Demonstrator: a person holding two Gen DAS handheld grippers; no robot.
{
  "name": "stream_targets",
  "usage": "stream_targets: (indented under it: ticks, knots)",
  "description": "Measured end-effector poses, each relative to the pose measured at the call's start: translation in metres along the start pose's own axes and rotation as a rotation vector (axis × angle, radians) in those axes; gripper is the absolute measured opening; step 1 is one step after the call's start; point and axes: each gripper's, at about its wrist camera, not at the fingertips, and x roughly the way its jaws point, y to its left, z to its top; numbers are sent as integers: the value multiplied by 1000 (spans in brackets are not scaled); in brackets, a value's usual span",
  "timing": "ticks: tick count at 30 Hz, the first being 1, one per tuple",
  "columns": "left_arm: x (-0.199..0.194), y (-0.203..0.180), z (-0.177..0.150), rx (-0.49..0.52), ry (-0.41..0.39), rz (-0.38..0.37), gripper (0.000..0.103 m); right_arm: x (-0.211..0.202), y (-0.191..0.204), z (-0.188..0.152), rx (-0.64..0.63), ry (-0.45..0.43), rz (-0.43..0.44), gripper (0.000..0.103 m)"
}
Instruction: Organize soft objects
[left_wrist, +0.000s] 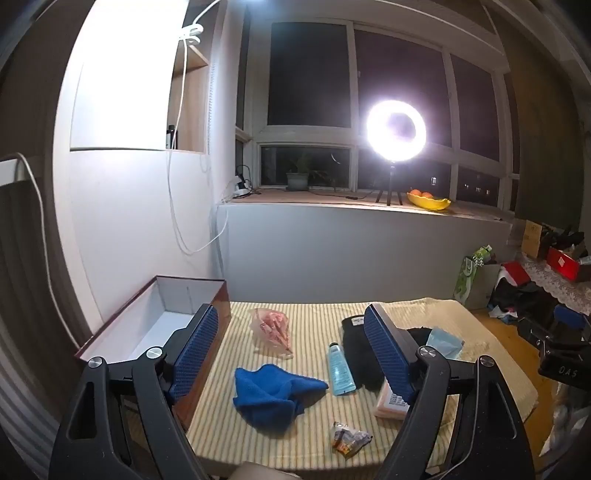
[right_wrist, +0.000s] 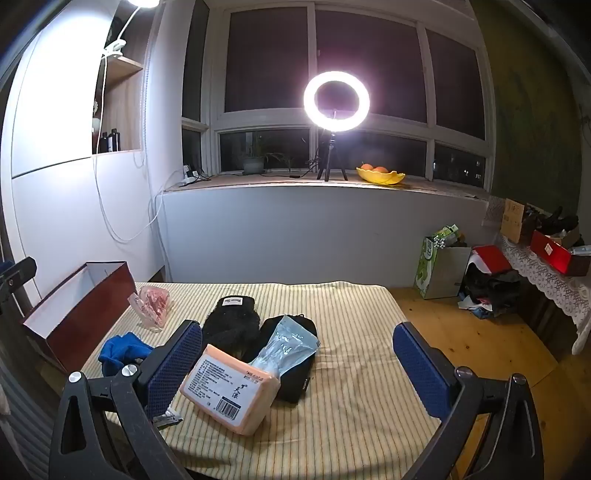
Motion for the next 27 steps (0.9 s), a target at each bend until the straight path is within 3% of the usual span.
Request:
stream_targets:
  ticks: [2,5,27]
  knots:
    - [6,0,1,-1,28,11,81,0,0,0,-2,0,-1,102]
    - [-1,1,-1,-9,-7,16,81,1,1,-1,-3,-3,-2,102]
    - [-5,3,0,-9,2,15,81,-1,9,2,-7,-6,5,102]
